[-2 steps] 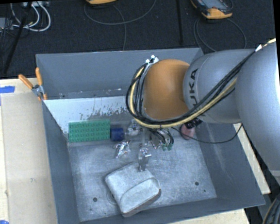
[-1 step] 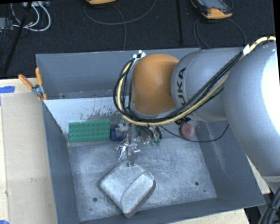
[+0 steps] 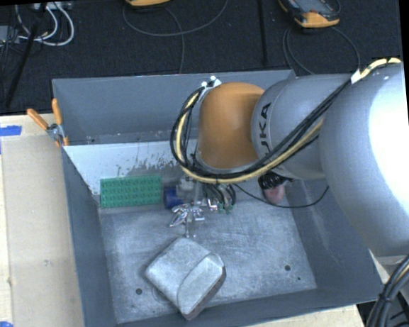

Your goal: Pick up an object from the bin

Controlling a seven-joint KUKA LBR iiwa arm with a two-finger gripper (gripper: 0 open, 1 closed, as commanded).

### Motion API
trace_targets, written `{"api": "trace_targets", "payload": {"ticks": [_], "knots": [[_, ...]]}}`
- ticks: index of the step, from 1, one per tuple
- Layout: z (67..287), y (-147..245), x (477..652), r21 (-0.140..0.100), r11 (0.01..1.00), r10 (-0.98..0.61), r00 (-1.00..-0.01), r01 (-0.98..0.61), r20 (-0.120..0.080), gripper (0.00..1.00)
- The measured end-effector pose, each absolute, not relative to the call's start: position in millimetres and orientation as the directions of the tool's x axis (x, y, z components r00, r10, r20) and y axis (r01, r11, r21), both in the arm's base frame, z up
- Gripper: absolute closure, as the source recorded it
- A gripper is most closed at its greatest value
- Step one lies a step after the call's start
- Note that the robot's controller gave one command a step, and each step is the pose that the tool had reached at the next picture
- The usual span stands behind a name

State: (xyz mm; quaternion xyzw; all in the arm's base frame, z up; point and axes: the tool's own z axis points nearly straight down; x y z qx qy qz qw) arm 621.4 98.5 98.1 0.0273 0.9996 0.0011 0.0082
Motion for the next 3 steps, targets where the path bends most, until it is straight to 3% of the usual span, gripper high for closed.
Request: {"api": "trace_targets", "payload": {"ticks": [1,2,3], "knots": [[91,103,626.6,0.000,1.000,-0.008,-1.000,-0.008,-0.023,0.00],[82,104,621.1,0.001,1.000,-0.010,-1.000,-0.010,-0.006,1.00],[170,104,615.8,0.000,0.977,-0.214,-0.977,-0.214,-0.008,1.00]]}}
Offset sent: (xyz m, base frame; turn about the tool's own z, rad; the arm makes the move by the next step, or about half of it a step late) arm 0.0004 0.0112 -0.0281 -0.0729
